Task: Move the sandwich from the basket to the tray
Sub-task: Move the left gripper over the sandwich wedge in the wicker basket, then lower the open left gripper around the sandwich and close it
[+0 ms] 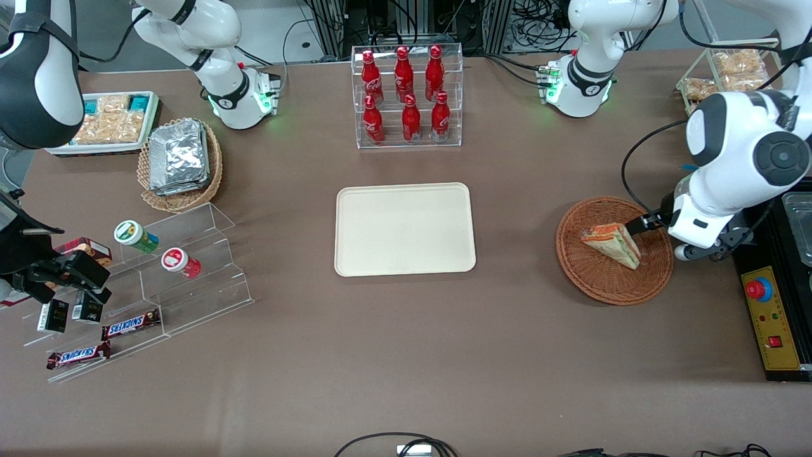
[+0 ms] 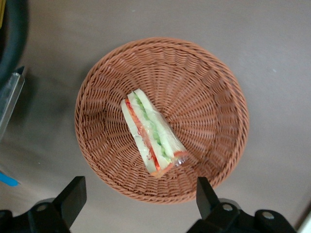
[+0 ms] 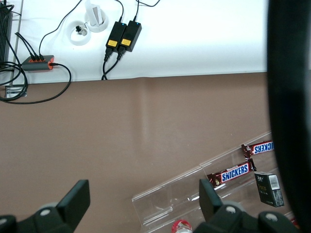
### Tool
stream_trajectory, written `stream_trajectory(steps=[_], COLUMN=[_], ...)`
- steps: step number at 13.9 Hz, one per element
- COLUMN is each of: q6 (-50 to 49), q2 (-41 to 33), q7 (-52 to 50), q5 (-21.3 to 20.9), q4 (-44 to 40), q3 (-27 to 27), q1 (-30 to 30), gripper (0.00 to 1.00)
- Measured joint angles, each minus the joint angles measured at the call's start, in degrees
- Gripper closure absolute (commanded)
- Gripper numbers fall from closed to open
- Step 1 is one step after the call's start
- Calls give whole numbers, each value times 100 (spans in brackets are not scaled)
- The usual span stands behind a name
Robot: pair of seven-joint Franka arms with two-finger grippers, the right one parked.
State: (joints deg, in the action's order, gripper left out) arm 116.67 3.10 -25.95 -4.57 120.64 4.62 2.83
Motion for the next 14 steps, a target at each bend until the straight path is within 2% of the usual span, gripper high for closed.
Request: stream_trajectory(steps=[2,9,14], q6=[347,849,1433], q2=[84,519,752], q7=[-664,-2231,-2943], q5=[-181,-353,-433], q4=[242,457,755], q3=[6,32,60], q1=[-7,-31,-72], gripper=[0,0,0])
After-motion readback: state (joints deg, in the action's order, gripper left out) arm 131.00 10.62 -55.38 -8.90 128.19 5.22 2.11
